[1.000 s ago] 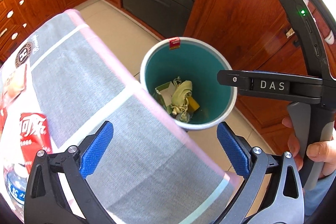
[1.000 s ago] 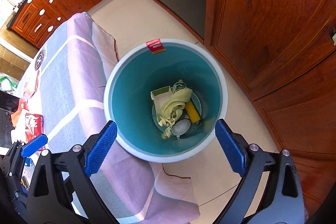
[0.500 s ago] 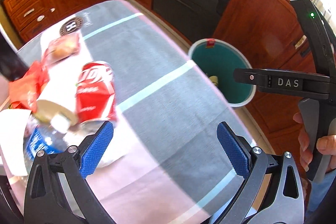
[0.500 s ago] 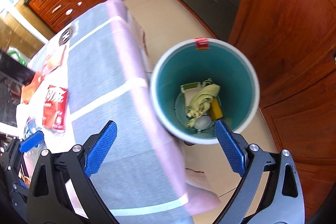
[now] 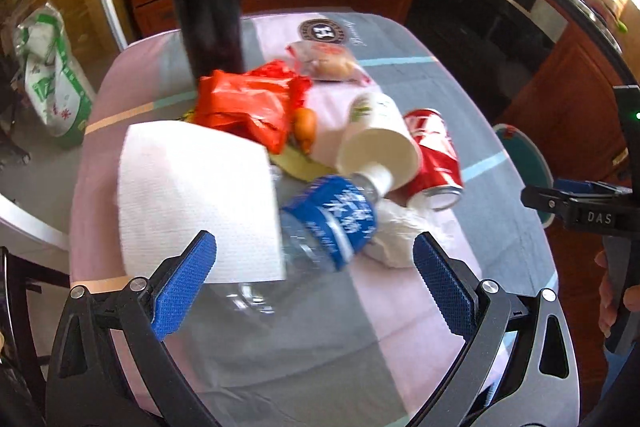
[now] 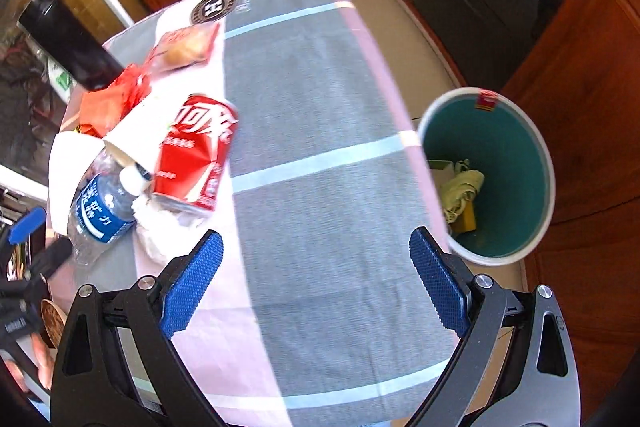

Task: Collect trash
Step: 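Move both open grippers back over the table trash, then grasp the white paper towel with the left gripper while the right gripper grasps the blue-label water bottle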

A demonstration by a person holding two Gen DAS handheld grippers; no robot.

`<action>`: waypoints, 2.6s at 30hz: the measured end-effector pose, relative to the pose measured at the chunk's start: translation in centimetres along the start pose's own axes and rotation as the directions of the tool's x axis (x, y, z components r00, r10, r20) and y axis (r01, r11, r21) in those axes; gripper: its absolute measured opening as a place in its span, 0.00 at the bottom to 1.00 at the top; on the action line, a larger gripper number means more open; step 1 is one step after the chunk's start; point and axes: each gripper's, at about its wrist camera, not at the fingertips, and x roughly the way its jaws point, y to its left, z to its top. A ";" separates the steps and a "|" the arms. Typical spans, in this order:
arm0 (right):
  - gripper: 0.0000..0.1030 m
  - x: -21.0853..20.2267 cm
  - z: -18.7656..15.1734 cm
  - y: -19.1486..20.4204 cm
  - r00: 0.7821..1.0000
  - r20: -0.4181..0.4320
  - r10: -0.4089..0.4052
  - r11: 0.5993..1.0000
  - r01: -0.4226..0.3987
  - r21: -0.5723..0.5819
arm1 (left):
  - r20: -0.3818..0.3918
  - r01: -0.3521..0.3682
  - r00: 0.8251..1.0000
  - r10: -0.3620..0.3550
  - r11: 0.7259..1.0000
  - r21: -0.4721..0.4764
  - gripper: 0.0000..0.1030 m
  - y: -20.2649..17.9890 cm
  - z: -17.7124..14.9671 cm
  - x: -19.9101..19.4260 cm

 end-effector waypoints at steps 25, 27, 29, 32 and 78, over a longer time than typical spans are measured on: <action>0.88 2.6 2.0 9.7 0.998 -0.055 -0.013 0.992 0.006 -0.124 | -0.094 0.059 0.993 -0.074 0.986 -0.158 0.41 7.7 -0.4 4.5; 0.88 2.5 1.7 10.1 0.998 -0.057 -0.014 0.991 0.006 -0.132 | -0.096 0.062 0.992 -0.077 0.987 -0.148 0.30 7.5 -0.9 4.3; 0.88 2.4 1.4 10.4 0.998 -0.057 -0.015 0.990 0.007 -0.140 | -0.090 0.063 0.993 -0.075 0.989 -0.133 0.24 7.4 -1.6 3.6; 0.88 2.1 0.9 11.1 0.998 -0.055 -0.012 0.988 0.003 -0.153 | -0.080 0.088 0.992 -0.097 0.990 -0.108 0.09 7.1 -2.7 2.4; 0.60 -1.6 -2.3 10.3 0.988 0.043 0.150 0.974 -0.140 -0.177 | -0.040 0.228 0.972 -0.229 0.973 -0.037 0.07 -1.1 -4.3 -2.2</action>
